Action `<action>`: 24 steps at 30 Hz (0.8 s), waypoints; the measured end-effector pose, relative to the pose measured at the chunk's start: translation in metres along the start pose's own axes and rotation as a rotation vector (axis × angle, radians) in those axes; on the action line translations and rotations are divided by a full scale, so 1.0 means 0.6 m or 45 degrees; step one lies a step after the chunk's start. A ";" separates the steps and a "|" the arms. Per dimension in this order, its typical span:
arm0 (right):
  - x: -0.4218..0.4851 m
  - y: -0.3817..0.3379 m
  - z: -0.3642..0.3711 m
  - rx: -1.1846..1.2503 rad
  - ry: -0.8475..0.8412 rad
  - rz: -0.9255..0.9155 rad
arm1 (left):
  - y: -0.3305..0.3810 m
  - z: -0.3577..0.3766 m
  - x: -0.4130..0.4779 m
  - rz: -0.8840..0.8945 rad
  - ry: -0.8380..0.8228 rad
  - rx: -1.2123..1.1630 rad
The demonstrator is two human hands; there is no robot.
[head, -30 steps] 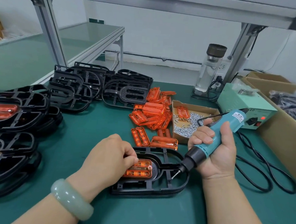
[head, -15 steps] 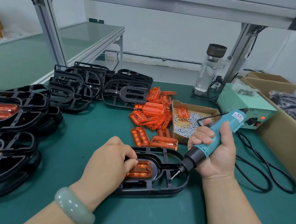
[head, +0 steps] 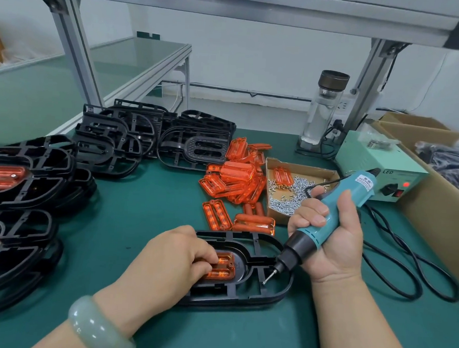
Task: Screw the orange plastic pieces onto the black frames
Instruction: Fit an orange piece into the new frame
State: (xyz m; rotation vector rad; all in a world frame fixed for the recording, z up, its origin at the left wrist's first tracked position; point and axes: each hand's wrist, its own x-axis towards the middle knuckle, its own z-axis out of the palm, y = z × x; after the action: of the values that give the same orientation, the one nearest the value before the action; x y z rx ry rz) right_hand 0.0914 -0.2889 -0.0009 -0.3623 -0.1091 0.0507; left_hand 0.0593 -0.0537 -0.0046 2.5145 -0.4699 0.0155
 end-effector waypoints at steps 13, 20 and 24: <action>0.000 0.000 0.001 0.007 0.025 0.014 | 0.017 -0.009 0.013 -0.015 -0.138 0.062; 0.003 -0.002 0.001 -0.002 0.068 0.004 | 0.069 -0.022 0.086 0.138 0.071 -0.021; 0.004 -0.004 0.001 0.013 0.047 0.001 | 0.105 -0.007 0.154 0.247 0.098 0.017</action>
State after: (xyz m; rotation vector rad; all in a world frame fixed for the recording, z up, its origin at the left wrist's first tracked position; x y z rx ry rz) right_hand 0.0937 -0.2906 0.0004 -0.3533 -0.0721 0.0450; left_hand 0.1254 -0.1306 0.0432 2.4619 -0.6814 0.1893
